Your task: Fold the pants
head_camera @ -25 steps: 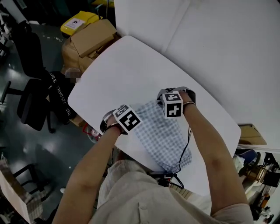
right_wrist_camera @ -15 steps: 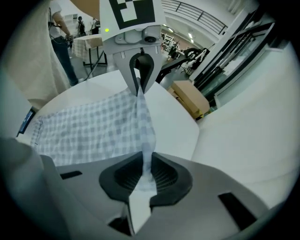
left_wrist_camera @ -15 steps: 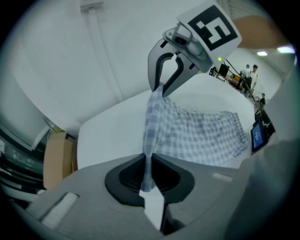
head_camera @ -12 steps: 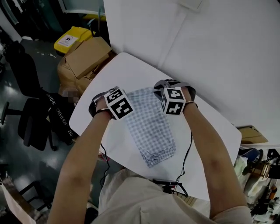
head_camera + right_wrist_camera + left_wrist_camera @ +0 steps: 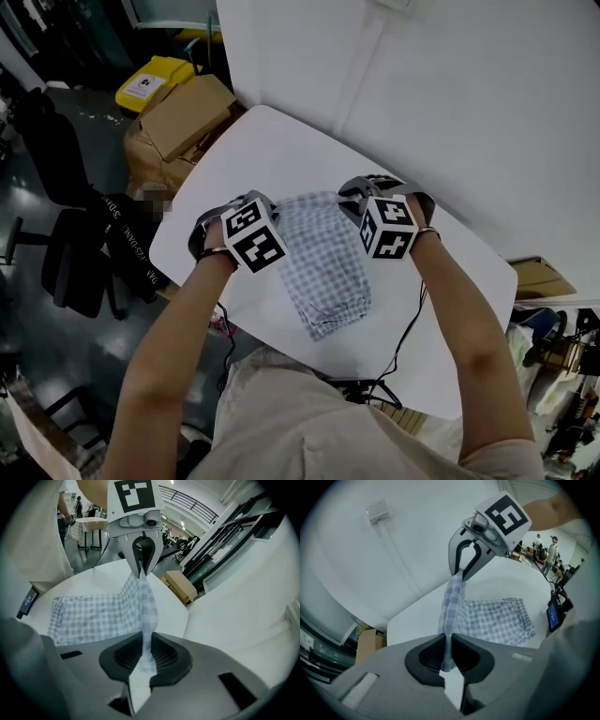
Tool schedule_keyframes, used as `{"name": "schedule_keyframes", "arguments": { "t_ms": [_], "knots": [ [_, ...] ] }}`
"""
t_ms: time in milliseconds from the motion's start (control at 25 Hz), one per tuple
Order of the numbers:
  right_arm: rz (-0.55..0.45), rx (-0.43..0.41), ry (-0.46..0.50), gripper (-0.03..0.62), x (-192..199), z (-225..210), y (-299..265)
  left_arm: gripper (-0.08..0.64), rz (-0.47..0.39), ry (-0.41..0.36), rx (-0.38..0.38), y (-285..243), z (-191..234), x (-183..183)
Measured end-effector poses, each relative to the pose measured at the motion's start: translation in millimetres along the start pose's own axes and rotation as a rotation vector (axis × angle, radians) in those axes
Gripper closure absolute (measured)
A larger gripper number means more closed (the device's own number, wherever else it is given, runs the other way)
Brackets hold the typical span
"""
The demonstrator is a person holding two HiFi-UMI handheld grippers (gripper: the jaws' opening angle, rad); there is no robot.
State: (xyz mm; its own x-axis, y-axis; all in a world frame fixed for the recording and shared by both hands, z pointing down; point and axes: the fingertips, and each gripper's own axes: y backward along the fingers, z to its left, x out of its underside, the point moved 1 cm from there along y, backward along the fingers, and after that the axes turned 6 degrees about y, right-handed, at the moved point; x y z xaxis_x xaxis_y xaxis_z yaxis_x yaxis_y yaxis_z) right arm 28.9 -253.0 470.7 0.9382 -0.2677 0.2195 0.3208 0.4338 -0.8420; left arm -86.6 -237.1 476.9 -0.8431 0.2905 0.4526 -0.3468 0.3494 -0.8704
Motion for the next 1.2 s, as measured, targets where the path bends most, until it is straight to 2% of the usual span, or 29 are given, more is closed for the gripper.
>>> {"name": "schedule_keyframes", "arguments": {
  "t_ms": [120,320,440,600,840,1000,1200],
  "knots": [
    [-0.006,-0.029,0.016,0.532,-4,23,20,0.525,0.005,-0.018,0.034,16,-31,-1],
    [-0.016,-0.156,0.009,0.532,-8,78,51,0.525,0.022,0.005,0.175,36,-98,7],
    [-0.012,-0.199,0.005,0.532,-7,109,66,0.525,0.025,0.003,0.218,42,-133,10],
    [-0.005,-0.187,0.017,0.532,-2,142,75,0.525,0.031,-0.018,0.202,42,-171,13],
    [-0.005,-0.093,0.056,0.532,9,184,66,0.525,0.048,-0.045,0.154,26,-215,22],
    [-0.004,-0.134,0.078,0.532,8,223,53,0.525,0.084,-0.062,0.161,12,-233,38],
    [0.01,-0.21,0.087,0.529,14,255,33,0.525,0.095,-0.018,0.207,-15,-254,58]
  ]
}}
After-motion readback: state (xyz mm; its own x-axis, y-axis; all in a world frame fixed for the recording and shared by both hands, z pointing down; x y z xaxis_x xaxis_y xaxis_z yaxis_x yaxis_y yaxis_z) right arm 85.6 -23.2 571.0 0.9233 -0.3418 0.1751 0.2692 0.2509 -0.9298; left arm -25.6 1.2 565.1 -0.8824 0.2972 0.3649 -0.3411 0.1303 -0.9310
